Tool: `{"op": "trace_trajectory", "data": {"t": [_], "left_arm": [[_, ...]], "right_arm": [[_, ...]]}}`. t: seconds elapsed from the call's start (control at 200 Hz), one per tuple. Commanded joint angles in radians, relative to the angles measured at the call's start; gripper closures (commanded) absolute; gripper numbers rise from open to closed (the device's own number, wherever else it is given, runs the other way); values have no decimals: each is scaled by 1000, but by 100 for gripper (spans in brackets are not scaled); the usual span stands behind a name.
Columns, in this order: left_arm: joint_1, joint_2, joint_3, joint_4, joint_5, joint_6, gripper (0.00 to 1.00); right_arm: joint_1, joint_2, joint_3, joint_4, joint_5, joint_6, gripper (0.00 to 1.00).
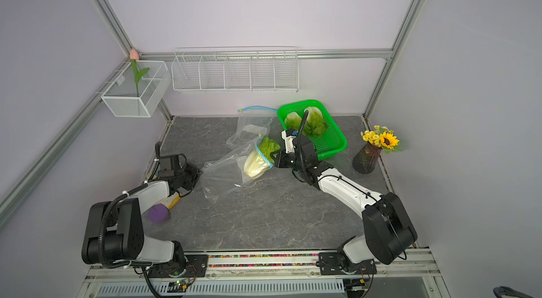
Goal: Open the zip-top bag and take out the chinese cabbages
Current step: Pick up the Chinese cabbage from the zipper food storage bag, then place the Chinese cabbage in the basket.
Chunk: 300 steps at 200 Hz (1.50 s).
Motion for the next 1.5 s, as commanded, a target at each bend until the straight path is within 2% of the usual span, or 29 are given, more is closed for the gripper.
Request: {"op": "trace_trajectory", "data": {"t": [0.0,0.1,0.32,0.405,0.665,0.885,0.95,1.13,1.195,1.245,1.29,1.41,1.495], "left_arm": [[17,16,-11,-6,-54,13,100],[18,30,-11,-8,-55,24,100],[17,32,-9,-10,-56,31,100],[17,30,-3,-20,-59,40,100],[17,13,14,-46,-73,68,100],[17,-37,33,-46,-83,76,100],[17,-67,43,-50,-83,72,84],[5,-185,99,-124,-155,109,25],[-17,-226,129,-151,-186,153,11],[-47,-258,150,-163,-222,194,3],[-86,-283,166,-158,-257,247,0],[-212,-337,196,-128,-392,351,0],[-316,-360,194,-62,-472,480,0]], "right_arm": [[-16,-79,2,96,60,-40,92],[-18,-135,-16,137,135,-57,93],[-34,-193,13,44,321,-75,93],[-72,-184,59,-19,271,-76,93],[-220,-213,97,-112,230,-58,93],[-371,-174,165,-292,194,-46,93],[-420,-151,177,-316,152,-34,93],[-490,-89,208,-368,94,-20,92],[-501,-70,218,-369,78,-24,91],[-507,-54,231,-379,71,-24,90],[-509,-40,240,-384,74,-18,90],[-508,13,252,-343,59,40,89],[-503,64,280,-329,54,75,89]]}}
